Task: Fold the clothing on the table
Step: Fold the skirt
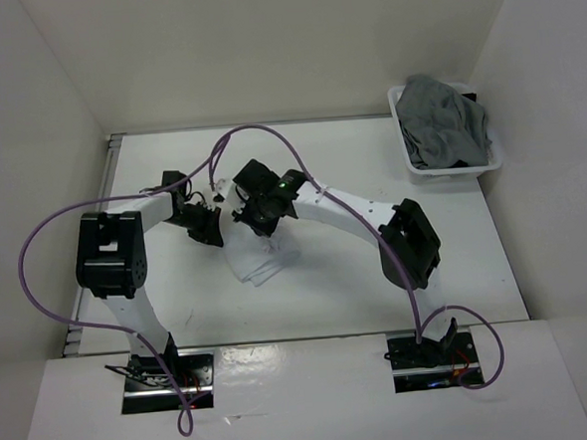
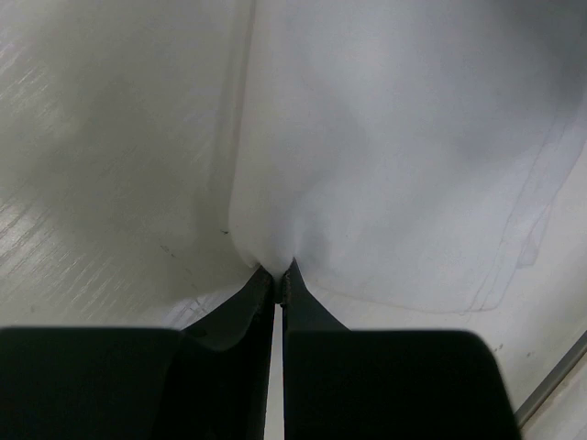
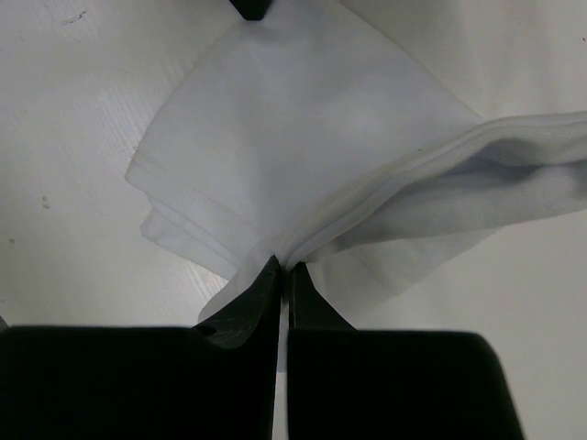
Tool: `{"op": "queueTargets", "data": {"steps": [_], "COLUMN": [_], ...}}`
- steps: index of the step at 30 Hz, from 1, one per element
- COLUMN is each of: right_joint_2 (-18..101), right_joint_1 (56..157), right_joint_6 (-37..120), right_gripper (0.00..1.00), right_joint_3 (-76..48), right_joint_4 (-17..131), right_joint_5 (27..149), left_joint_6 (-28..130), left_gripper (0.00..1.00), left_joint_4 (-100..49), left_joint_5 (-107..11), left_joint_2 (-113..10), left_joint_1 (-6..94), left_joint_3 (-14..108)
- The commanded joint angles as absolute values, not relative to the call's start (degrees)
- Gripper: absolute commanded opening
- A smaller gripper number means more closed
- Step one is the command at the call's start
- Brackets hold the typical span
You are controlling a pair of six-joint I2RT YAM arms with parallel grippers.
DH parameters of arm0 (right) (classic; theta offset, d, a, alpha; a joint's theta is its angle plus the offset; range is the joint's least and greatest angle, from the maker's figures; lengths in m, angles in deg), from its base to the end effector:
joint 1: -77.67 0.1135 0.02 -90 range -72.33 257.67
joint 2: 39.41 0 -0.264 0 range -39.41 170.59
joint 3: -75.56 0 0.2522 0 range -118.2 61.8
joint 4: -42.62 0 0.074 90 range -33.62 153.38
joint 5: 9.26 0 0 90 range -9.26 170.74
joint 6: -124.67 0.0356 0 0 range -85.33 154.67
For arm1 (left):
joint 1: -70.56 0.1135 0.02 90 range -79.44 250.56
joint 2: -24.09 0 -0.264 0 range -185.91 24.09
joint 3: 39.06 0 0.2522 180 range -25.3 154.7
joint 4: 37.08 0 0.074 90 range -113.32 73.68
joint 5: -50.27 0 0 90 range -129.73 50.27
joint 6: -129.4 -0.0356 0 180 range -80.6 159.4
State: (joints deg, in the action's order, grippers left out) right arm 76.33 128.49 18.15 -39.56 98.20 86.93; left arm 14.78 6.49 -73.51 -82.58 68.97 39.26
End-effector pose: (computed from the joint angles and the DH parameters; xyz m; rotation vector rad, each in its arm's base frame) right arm 0.2799 0.3495 0.2577 -1.4686 2.1279 0.3652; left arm 0.3491 -0.0295 0.1482 0.7214 2.5376 -0.7003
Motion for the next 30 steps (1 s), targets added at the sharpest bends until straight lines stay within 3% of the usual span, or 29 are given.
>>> {"op": "queueTargets", "data": {"steps": [1,30], "right_joint_2": [76.5,79.4], "right_joint_1": [130.1,134.0], "right_joint_6": [18.3,17.8], "right_gripper": [0.0,0.0], "right_joint_3": [-42.1,-42.1], "right_joint_4": [98.5,98.5], "right_joint_5": [87.2,86.7], "left_joint_6": [14.6,14.1], "left_gripper": [0.01,0.01], "left_joint_4": [7.1,9.3], "left_joint_5": [-72.9,-75.2], "left_joint_2": [-85.8,-88.0], "left_joint_1": [68.7,68.7], "left_joint_3": [39.6,40.6]}}
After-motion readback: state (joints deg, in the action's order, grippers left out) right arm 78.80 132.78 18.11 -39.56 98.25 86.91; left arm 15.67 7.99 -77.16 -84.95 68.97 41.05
